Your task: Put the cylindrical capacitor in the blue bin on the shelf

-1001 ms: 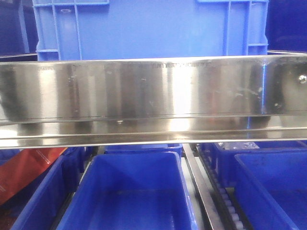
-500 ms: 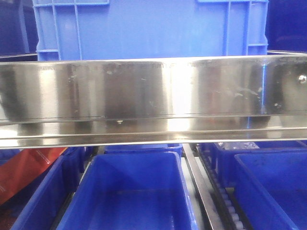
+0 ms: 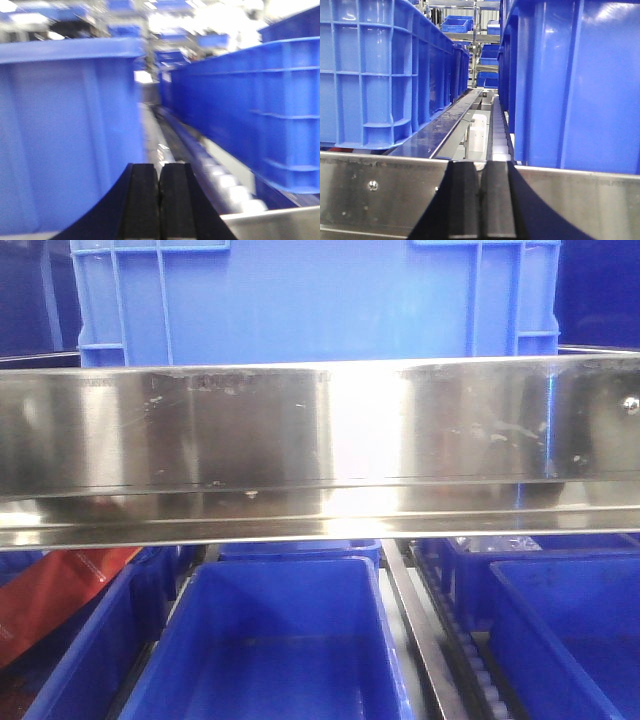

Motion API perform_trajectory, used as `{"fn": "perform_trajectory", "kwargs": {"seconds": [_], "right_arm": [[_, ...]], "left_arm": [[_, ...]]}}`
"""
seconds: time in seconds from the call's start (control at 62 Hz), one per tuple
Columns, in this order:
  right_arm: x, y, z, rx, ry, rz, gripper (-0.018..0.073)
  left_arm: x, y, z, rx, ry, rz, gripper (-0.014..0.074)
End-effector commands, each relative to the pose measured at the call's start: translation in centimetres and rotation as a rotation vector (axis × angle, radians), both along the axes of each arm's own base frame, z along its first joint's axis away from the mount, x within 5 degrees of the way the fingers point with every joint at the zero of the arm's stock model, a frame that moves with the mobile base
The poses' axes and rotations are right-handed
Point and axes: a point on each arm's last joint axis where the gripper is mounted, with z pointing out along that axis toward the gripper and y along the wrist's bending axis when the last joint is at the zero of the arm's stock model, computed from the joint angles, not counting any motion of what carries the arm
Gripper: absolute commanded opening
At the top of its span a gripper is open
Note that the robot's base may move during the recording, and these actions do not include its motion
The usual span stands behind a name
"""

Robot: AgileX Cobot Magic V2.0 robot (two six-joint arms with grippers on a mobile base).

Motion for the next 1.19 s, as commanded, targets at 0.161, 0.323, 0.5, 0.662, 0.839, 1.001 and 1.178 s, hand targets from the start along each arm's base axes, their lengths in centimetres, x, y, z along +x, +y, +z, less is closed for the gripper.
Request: {"fn": "perform_trajectory", "kwargs": {"seconds": [0.161, 0.323, 0.5, 0.662, 0.839, 1.001, 1.178], "right_arm": [[0.0, 0.0, 0.2, -0.001, -0.026, -0.005, -0.0168], [0.0, 0.0, 0.2, -0.001, -0.026, -0.005, -0.0168], [0.0, 0.0, 0.2, -0.001, -0.026, -0.005, -0.0168], [0.0, 0.0, 0.2, -0.001, -0.026, -0.005, -0.0168], [0.0, 0.0, 0.2, -0.001, -0.026, -0.005, -0.0168], [0.0, 0.0, 0.2, -0.001, -0.026, -0.005, -0.0168], [0.0, 0.0, 0.2, -0.001, -0.026, -0.005, -0.0168]], "left_arm": [[0.0, 0.3, -3.1, -0.060, 0.068, 0.041, -0.0111], [0.0, 0.2, -3.2, -0.063, 0.083, 0.037, -0.0111], [0.0, 0.2, -3.2, -0.064, 0.081, 0.037, -0.0111], [0.0, 0.2, -3.2, -0.062, 0.081, 0.037, -0.0111], [0.0, 0.2, -3.2, -0.062, 0.081, 0.037, -0.0111], [0.0, 0.2, -3.2, -0.062, 0.081, 0.037, -0.0111], [0.0, 0.2, -3.2, -0.062, 0.081, 0.037, -0.0111]]}}
